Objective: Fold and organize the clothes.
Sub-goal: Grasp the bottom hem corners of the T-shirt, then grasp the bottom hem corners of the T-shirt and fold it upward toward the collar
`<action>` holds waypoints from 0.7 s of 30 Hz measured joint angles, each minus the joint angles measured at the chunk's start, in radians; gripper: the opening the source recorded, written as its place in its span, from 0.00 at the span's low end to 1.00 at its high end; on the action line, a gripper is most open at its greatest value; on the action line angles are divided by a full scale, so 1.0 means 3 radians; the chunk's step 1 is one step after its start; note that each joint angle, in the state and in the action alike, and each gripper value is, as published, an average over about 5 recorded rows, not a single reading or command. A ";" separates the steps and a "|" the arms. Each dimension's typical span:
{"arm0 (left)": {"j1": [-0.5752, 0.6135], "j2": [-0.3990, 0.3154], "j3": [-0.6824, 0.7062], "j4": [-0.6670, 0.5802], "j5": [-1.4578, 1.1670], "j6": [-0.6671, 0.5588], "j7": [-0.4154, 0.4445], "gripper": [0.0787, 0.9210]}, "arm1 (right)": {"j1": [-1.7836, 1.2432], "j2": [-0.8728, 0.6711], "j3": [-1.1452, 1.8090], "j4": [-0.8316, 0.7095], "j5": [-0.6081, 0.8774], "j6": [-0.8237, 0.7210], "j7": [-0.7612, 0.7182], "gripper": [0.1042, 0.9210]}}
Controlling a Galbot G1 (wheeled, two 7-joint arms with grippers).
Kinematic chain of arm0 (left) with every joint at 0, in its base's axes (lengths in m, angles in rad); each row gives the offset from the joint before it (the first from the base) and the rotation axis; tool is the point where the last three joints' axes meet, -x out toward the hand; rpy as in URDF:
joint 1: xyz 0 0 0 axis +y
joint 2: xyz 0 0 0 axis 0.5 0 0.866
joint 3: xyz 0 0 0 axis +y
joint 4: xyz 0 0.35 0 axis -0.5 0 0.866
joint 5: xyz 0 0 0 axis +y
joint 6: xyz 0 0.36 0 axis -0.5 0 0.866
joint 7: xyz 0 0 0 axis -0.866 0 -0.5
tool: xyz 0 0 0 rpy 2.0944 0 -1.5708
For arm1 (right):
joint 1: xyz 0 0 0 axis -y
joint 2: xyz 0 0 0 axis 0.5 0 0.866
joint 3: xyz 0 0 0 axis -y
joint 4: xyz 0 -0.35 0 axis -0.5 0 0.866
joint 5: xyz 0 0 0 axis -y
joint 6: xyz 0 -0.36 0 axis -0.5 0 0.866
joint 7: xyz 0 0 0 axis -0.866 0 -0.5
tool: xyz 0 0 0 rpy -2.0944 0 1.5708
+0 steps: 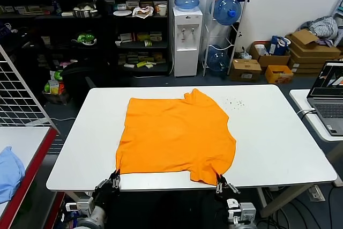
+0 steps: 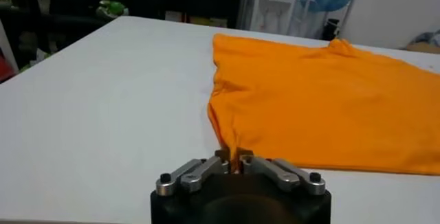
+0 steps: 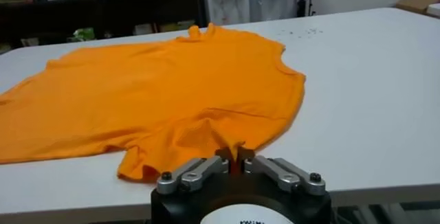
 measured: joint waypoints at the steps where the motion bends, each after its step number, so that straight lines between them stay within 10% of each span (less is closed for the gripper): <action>1: 0.0006 0.0002 -0.0001 -0.0008 -0.0002 -0.0002 -0.0003 0.03 | -0.0013 -0.0009 0.0000 0.0015 0.0007 0.0003 0.0003 0.02; 21: 0.0390 0.0200 -0.0114 -0.0568 -0.0205 0.0005 -0.0185 0.02 | -0.0636 -0.0378 0.0111 0.0600 0.0299 0.0131 0.0206 0.02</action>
